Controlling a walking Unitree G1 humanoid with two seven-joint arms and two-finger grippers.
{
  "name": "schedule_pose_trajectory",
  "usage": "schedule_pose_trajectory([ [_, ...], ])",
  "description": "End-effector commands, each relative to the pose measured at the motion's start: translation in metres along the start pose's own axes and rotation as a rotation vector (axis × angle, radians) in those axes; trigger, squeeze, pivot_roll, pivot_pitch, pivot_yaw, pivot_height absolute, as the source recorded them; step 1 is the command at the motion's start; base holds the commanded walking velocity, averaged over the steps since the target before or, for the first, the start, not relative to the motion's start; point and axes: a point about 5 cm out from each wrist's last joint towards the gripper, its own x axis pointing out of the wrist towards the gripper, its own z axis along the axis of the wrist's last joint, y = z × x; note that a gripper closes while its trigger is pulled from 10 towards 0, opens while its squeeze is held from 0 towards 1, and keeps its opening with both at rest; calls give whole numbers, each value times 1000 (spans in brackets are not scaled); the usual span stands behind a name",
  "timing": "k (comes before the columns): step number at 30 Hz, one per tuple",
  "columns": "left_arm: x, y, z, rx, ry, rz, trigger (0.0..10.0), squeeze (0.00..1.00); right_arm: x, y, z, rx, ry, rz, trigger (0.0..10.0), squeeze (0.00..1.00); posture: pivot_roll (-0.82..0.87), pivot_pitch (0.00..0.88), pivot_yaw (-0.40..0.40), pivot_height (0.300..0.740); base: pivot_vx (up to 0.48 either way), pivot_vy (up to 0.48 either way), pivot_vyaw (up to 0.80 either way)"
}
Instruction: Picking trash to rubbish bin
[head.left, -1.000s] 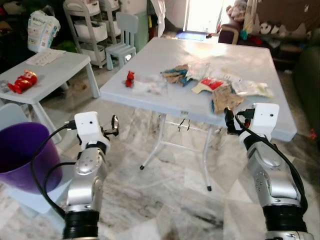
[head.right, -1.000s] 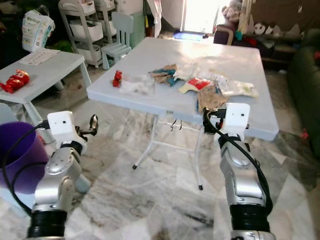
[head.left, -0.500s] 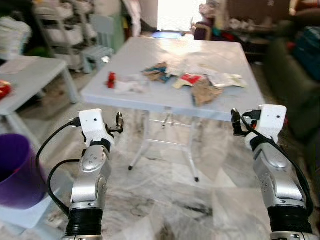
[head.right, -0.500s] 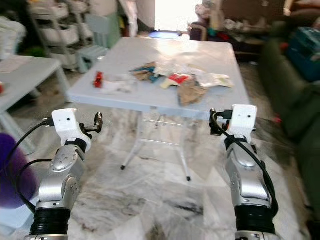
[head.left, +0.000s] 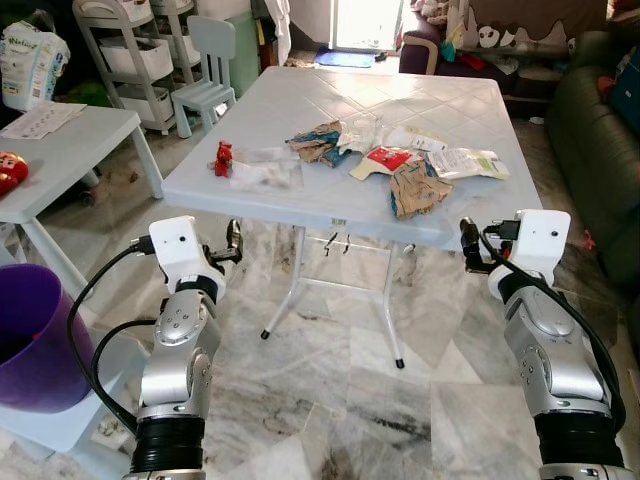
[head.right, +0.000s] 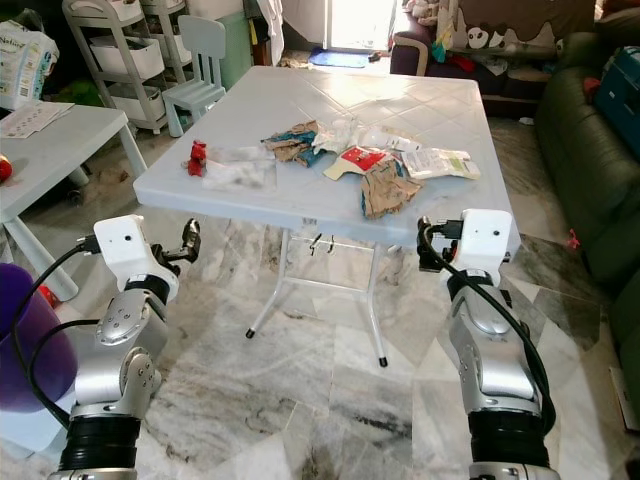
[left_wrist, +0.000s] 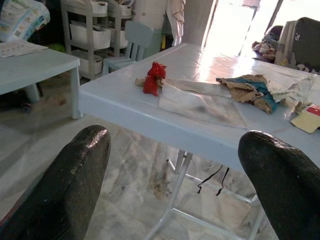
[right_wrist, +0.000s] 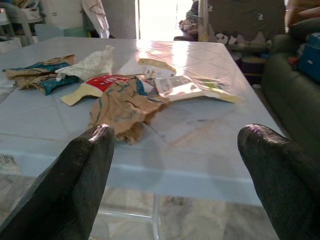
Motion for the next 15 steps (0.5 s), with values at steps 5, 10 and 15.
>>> schedule_pose_trajectory([
  [5,1,-2,6,-1,-18,-18,10000,0,0,3,4,0,-11,20,10000,0,-34,0,-25,740,403,0,0],
  [10,1,-3,4,2,-10,-20,10000,0,0,5,2,2,-4,37,10000,0,-33,0,-27,740,404,0,0],
  [15,0,-4,2,9,-2,-24,10000,0,-1,8,1,2,1,56,10000,0,-33,0,-27,740,403,0,0],
])
